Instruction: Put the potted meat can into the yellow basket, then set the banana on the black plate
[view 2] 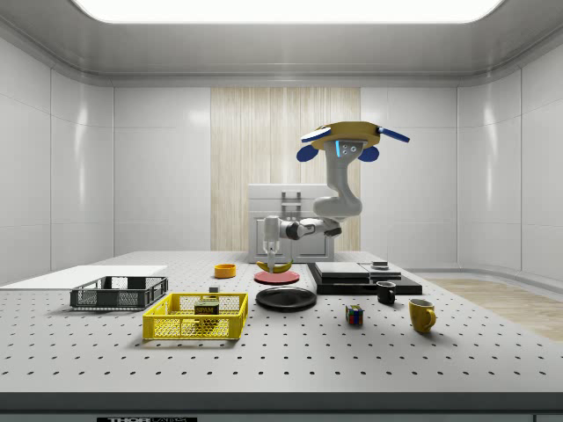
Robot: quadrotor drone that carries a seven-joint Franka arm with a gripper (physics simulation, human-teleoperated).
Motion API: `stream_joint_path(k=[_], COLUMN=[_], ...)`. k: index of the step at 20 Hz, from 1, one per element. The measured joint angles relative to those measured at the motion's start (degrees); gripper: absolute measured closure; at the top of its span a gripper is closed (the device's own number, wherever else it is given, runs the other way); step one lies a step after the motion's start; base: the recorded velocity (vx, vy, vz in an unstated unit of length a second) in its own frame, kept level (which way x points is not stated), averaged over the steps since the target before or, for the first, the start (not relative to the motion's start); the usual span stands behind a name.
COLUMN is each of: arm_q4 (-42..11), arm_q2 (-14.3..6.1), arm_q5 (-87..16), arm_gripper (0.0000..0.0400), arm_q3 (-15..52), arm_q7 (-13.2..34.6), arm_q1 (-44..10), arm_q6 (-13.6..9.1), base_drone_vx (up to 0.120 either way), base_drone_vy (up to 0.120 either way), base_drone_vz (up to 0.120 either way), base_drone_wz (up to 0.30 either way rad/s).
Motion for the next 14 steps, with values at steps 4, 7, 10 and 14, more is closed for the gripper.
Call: stream_joint_path(k=[4,7,10,14], arm_q4=[0.0,0.0,0.0,0.0], arm_q2=[0.1,0.1,0.1,0.2], arm_q5=[0.0,0.0,-0.1,-0.1], arm_gripper=[0.021,0.021,0.021,0.021], arm_q3=[0.0,0.0,0.0,-0.1], arm_q7=[0.0,0.0,0.0,-0.1], arm_q1=[0.0,0.0,0.1,0.1], arm_q6=[0.0,-0.1,-0.1,-0.1], base_drone_vx=[-0.12,-0.12,-0.12,-0.08], base_drone_vy=[0.0,0.0,0.0,0.0], base_drone_vz=[0.0,0.0,0.0,0.0], base_drone_wz=[0.0,0.0,0.0,0.0])
